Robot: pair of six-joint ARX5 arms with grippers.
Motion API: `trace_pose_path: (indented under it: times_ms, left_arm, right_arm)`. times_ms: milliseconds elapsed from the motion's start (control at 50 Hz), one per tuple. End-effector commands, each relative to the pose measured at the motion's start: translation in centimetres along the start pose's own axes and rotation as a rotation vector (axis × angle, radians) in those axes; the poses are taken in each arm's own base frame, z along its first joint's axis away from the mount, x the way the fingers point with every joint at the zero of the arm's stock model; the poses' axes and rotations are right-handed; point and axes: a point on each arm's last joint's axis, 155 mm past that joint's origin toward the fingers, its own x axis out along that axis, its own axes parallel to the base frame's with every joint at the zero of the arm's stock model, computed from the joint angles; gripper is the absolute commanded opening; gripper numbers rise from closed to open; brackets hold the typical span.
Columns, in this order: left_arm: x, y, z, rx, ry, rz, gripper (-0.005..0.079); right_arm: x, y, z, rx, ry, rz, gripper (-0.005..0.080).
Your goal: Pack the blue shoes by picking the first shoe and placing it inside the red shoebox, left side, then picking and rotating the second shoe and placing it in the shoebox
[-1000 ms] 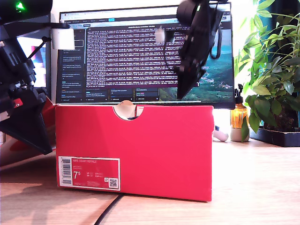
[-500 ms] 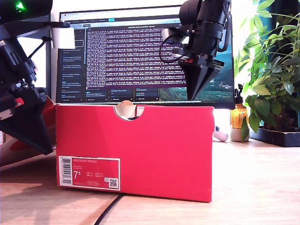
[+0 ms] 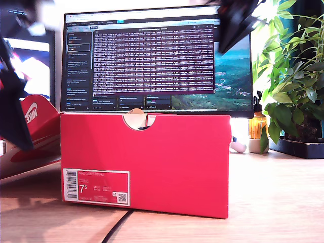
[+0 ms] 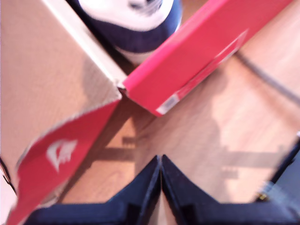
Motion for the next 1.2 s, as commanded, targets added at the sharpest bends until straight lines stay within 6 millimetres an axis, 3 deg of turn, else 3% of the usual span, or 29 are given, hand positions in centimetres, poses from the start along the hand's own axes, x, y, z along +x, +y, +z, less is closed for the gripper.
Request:
trace_pose_path:
  times_ms: [0, 240, 540, 880, 1180]
  left_arm:
    - [-0.8, -0.1, 0.7, -0.020, -0.032, -0.001, -0.0019]
    - [-4.4, 0.7, 2.5, -0.101, -0.188, 0.031, -0.0019]
    - [-9.2, 3.5, 5.6, -0.170, -0.440, 0.129, -0.0019]
    - [-10.1, 5.0, 6.9, -0.192, -0.508, 0.168, -0.0019]
    - [-11.4, 7.7, 8.5, -0.218, -0.602, 0.234, -0.0019]
  right_arm:
    - [0.5, 0.2, -0.4, 0.002, 0.021, 0.010, -0.0013]
    - [-1.8, -1.4, -0.8, 0.052, 0.007, -0.032, -0.0013]
    - [-4.6, -4.3, -1.4, 0.114, -0.024, -0.132, -0.0013]
    - [-7.3, -6.0, -4.0, 0.163, -0.116, -0.217, -0.0013]
    - [-6.7, -6.9, -8.0, 0.163, -0.252, -0.308, -0.0013]
